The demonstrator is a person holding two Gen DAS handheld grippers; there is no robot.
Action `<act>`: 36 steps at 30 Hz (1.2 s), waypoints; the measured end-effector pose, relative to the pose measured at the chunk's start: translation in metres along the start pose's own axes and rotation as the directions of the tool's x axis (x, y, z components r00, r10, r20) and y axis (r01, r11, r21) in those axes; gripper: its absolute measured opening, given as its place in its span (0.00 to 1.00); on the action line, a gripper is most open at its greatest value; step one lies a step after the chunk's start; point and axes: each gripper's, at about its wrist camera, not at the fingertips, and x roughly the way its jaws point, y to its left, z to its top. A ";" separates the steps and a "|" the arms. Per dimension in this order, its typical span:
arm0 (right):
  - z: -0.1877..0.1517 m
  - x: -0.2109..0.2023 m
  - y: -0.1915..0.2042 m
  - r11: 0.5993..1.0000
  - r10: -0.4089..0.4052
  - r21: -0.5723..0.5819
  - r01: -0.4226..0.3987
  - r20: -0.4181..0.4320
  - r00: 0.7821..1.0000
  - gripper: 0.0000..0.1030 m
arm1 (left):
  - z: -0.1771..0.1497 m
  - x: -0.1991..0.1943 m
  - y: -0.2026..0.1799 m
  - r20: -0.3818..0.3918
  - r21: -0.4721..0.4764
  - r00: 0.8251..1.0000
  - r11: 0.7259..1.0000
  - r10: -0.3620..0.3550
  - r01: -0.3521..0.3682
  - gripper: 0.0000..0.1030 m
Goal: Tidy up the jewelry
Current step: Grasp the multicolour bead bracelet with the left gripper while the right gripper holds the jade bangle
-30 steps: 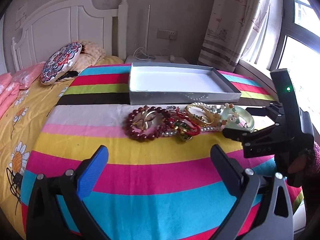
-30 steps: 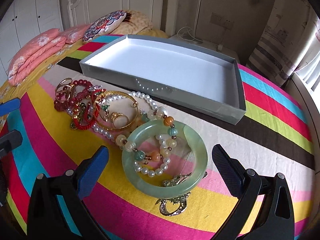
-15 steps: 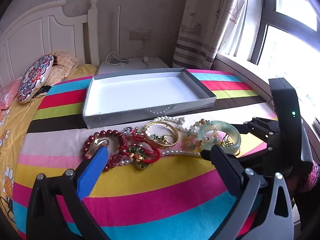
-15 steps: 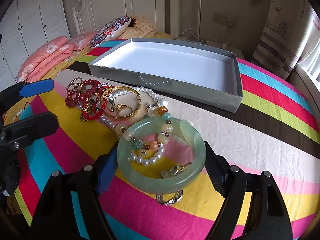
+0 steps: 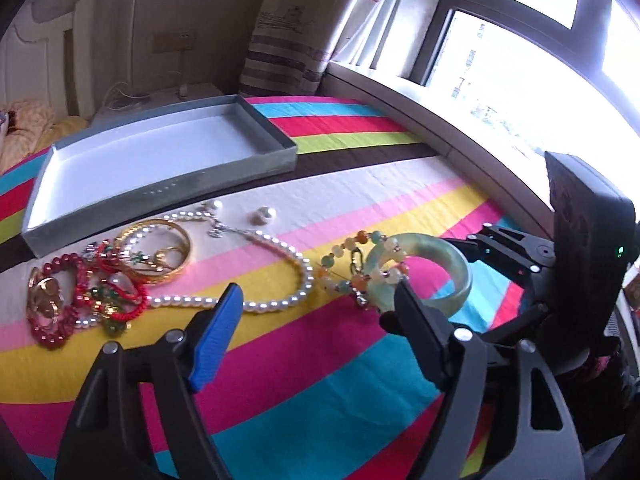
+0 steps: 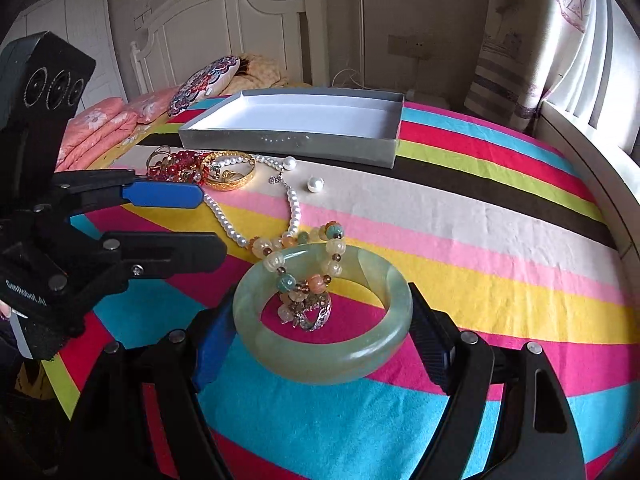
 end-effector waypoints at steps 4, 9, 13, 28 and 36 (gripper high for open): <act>-0.011 -0.016 -0.002 1.000 0.000 0.001 -0.001 0.028 1.000 0.75 | 0.004 0.008 -0.013 -0.018 0.002 0.995 0.995 -0.096 0.096 0.69; -0.024 -0.032 -0.012 0.999 -0.006 0.034 0.005 0.043 0.999 0.75 | -0.002 0.023 -0.020 -0.081 -0.049 0.964 0.968 -0.251 0.248 0.60; -0.031 -0.045 -0.017 0.999 -0.040 0.037 0.038 0.054 0.998 0.75 | -0.002 0.034 -0.019 -0.088 -0.082 0.964 0.966 -0.251 0.244 0.53; -0.054 -0.073 -0.068 0.971 -0.128 0.215 0.106 0.091 0.988 0.75 | 0.015 0.066 -0.077 -0.167 0.243 0.984 0.965 -0.061 0.101 0.29; -0.056 -0.073 -0.069 0.966 -0.121 0.240 0.094 0.099 0.988 0.75 | 0.025 0.090 -0.102 -0.277 0.413 0.960 0.906 0.034 0.088 0.24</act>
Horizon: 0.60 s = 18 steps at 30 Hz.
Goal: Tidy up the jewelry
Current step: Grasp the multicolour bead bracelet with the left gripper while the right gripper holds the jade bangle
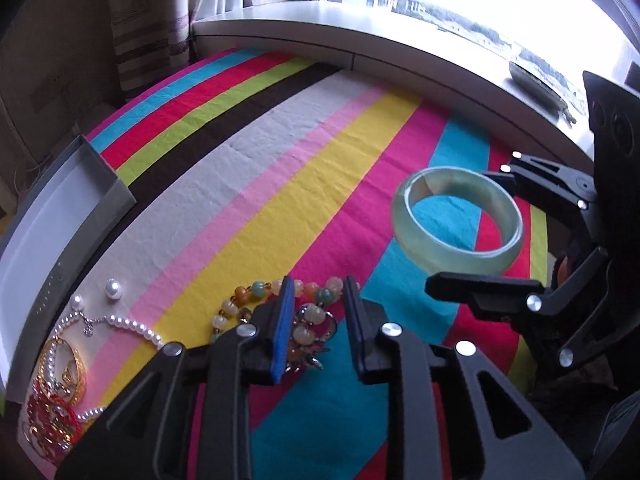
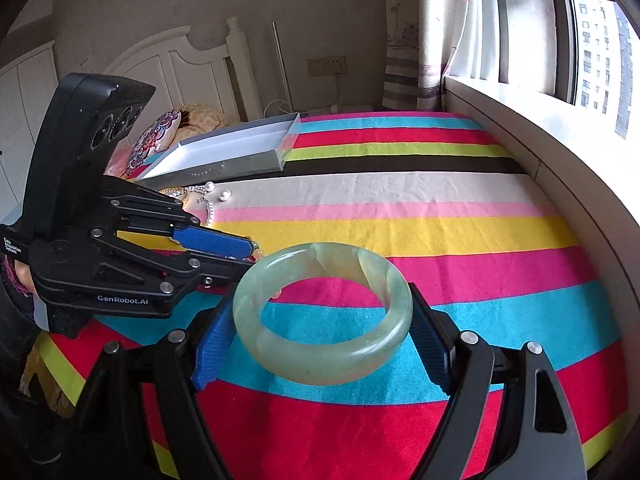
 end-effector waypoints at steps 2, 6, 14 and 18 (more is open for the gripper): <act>-0.001 -0.002 -0.003 1.000 0.001 0.012 -0.001 0.003 1.000 0.75 | 0.003 0.009 -0.004 -0.058 0.057 0.998 0.998 0.023 -0.019 0.24; -0.005 -0.003 -0.005 1.000 0.002 0.028 -0.002 0.004 1.000 0.75 | 0.010 0.018 -0.007 -0.135 0.128 0.991 0.992 0.014 0.003 0.22; -0.011 -0.005 -0.012 0.998 0.002 0.063 -0.002 -0.001 1.000 0.75 | 0.019 0.013 0.023 -0.156 -0.107 0.955 0.965 -0.254 0.239 0.21; -0.012 -0.003 -0.016 0.996 0.012 0.087 -0.012 -0.003 1.000 0.75 | 0.017 0.012 0.028 -0.153 -0.124 0.944 0.953 -0.293 0.276 0.22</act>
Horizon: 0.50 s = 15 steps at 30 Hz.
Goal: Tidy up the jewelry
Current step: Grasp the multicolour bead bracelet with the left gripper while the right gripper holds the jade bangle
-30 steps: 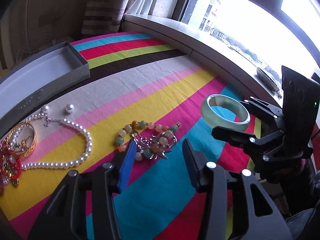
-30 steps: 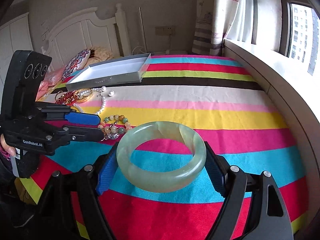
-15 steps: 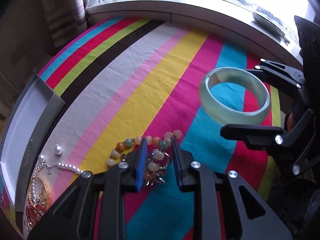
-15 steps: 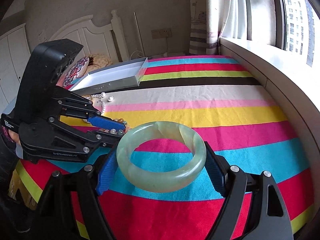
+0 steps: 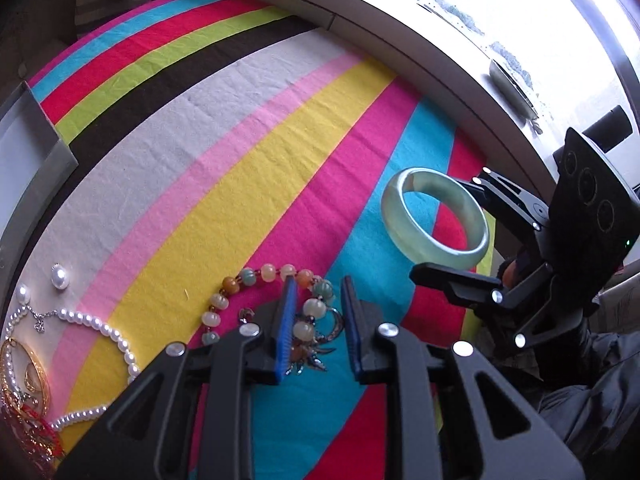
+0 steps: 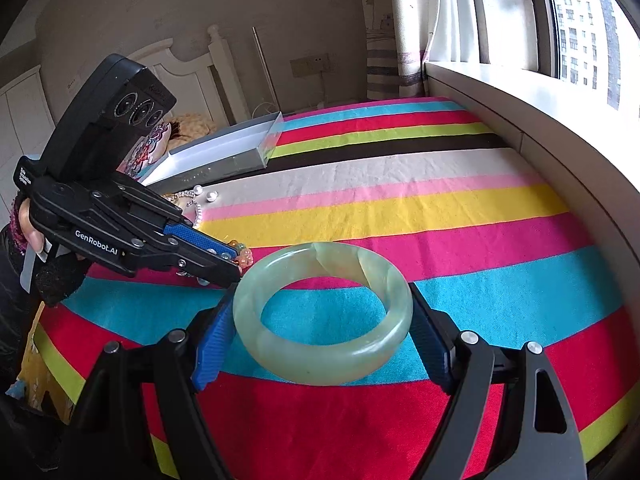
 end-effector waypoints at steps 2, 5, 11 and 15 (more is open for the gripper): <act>-0.001 0.001 0.001 1.000 0.006 0.003 -0.006 -0.001 1.000 0.75 | 0.000 0.006 -0.010 -0.032 0.049 0.998 0.998 0.049 -0.047 0.24; -0.001 0.002 0.001 1.000 0.013 0.009 -0.013 0.001 1.000 0.76 | -0.002 0.020 -0.029 -0.103 0.145 0.989 0.985 0.105 -0.090 0.30; -0.002 -0.002 -0.001 1.000 0.006 0.026 -0.006 0.013 1.000 0.75 | 0.012 0.025 -0.030 -0.201 0.113 0.977 0.992 0.072 -0.050 0.38; -0.002 -0.007 -0.005 0.999 -0.010 0.035 0.009 0.026 1.000 0.76 | 0.018 0.023 -0.017 -0.191 0.073 0.977 0.994 0.093 -0.081 0.15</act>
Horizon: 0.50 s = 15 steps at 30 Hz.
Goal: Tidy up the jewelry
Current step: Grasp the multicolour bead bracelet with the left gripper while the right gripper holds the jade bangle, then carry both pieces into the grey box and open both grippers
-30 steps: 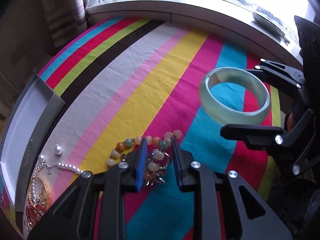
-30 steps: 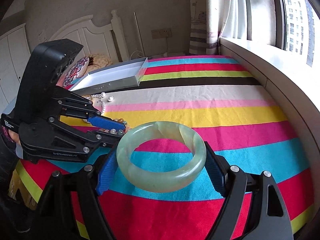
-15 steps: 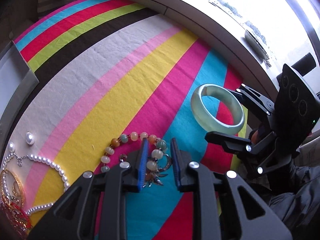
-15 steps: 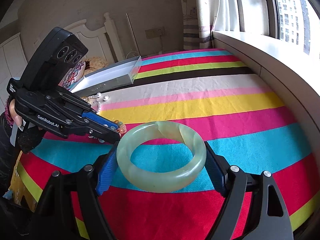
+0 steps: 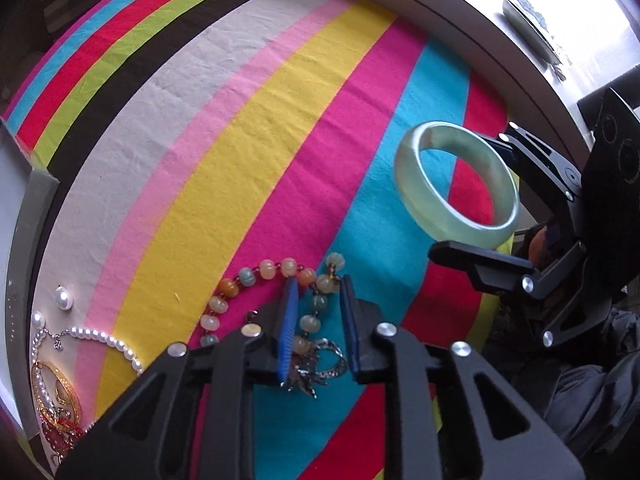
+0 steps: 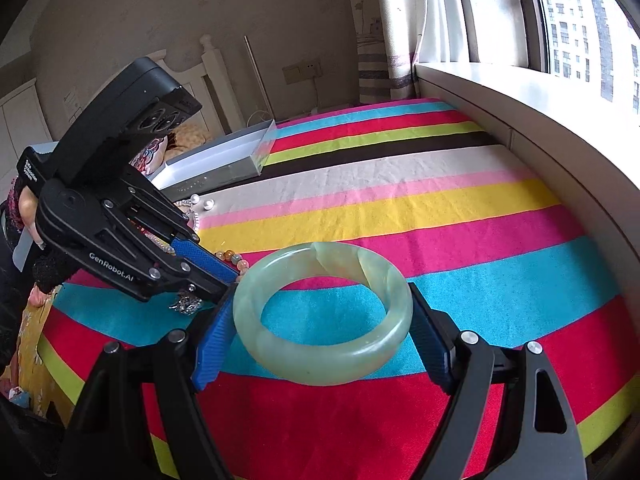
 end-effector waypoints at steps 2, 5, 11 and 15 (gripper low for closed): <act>-0.001 -0.001 -0.001 1.000 -0.008 0.001 0.008 0.002 1.000 0.76 | -0.002 -0.002 0.003 0.034 -0.021 0.999 1.000 -0.012 0.012 0.12; 0.000 -0.003 -0.002 1.000 -0.008 0.000 0.008 0.003 1.000 0.76 | -0.008 -0.020 0.020 0.129 -0.091 0.989 0.992 -0.075 0.087 0.09; 0.008 -0.001 0.005 0.999 -0.002 -0.033 0.002 0.012 1.000 0.76 | -0.032 -0.060 0.058 0.286 -0.185 0.945 0.959 -0.159 0.217 0.09; 0.020 0.006 0.016 0.997 0.007 -0.071 -0.006 0.015 1.000 0.76 | -0.053 -0.090 0.076 0.399 -0.217 0.900 0.936 -0.174 0.277 0.09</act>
